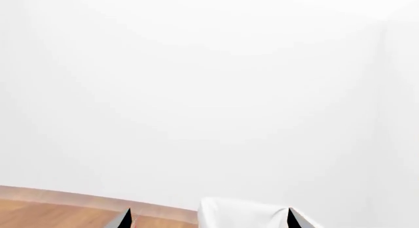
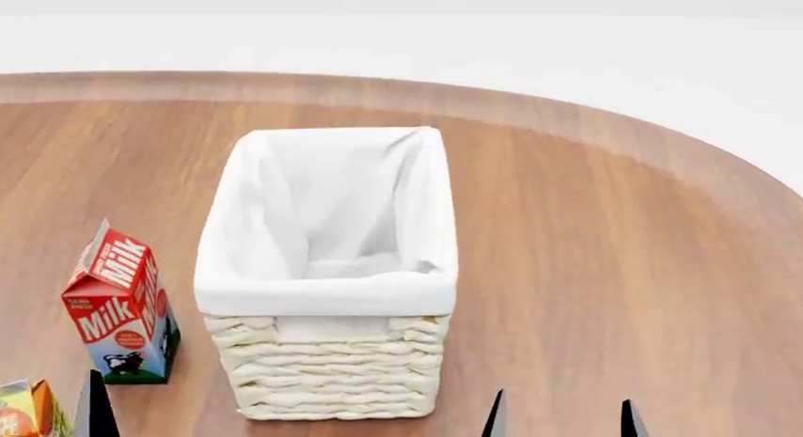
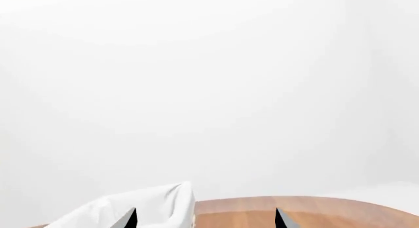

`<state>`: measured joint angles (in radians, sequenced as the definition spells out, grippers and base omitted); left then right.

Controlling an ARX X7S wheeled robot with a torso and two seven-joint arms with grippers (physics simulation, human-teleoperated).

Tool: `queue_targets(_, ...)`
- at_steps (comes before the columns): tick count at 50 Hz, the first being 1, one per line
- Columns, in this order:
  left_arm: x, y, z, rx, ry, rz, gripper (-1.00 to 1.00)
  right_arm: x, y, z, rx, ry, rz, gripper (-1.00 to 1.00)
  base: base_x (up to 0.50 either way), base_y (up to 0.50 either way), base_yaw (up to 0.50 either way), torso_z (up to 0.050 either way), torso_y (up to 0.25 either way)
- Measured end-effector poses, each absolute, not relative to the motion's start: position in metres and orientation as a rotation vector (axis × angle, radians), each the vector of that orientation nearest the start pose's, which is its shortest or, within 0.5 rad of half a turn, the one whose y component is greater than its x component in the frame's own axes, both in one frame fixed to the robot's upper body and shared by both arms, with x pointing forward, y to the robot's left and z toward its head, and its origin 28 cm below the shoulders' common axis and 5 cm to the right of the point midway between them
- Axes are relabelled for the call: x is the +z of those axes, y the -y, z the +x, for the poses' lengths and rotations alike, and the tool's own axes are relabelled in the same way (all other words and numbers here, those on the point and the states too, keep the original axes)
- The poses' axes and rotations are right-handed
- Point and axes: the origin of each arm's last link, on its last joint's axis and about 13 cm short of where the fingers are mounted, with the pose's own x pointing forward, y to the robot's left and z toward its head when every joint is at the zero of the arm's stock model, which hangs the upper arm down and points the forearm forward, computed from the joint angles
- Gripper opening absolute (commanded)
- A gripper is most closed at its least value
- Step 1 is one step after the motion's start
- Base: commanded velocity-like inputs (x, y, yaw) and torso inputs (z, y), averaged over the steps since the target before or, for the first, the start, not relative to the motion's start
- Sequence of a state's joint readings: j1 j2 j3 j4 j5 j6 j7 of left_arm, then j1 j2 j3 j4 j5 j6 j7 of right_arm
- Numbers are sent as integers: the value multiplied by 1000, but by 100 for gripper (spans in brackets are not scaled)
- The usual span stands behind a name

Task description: Pick up the alphabet soup, and put it in the basket.

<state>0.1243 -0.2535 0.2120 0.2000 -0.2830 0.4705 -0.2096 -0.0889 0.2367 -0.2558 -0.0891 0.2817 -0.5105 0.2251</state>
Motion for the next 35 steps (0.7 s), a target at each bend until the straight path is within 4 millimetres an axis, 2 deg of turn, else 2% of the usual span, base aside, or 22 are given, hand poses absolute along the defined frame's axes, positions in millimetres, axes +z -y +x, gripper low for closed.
queue_targets(11, 59, -214, 180, -27, 466, -173, 100, 43, 98, 186, 22, 423, 187, 100, 304, 0, 0, 0, 0)
queue_targets(35, 60, -214, 179, -23, 470, -174, 100, 44, 99, 186, 21, 412, 215, 100, 0, 0, 0, 0, 0)
